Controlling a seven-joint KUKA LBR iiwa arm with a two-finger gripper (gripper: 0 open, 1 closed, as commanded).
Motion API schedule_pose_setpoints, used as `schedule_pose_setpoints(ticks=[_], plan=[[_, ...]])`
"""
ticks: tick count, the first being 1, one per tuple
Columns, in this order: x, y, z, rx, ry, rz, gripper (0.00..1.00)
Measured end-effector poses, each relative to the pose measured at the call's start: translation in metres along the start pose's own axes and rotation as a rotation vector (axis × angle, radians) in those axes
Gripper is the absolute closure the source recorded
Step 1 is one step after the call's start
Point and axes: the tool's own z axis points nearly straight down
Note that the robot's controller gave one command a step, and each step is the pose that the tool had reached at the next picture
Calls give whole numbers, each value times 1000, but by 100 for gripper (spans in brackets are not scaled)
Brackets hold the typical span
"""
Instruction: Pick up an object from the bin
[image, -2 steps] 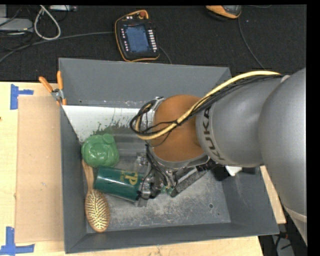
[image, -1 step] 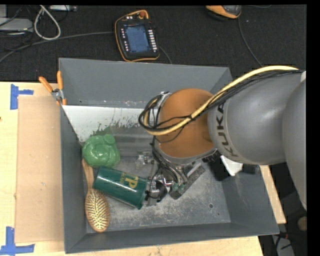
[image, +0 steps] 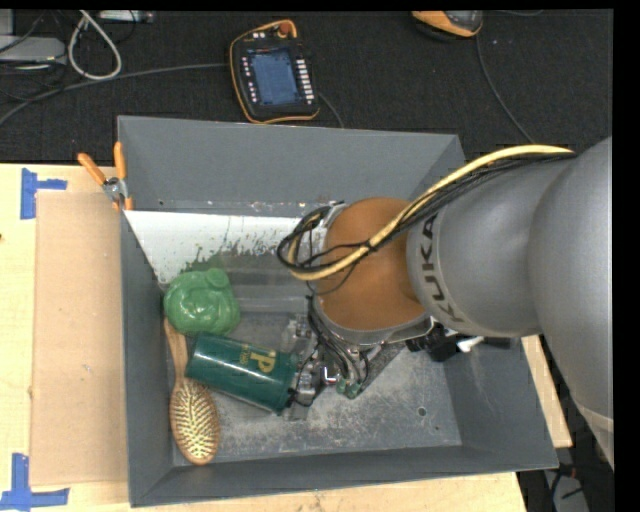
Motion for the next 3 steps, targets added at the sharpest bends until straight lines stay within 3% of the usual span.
schedule_pose_setpoints(ticks=[1, 2, 3], plan=[[31, 28, 9, -1, -6, -232, 0], [8, 5, 7, 0, -1, 94, 100], [8, 5, 7, 0, -1, 94, 100]])
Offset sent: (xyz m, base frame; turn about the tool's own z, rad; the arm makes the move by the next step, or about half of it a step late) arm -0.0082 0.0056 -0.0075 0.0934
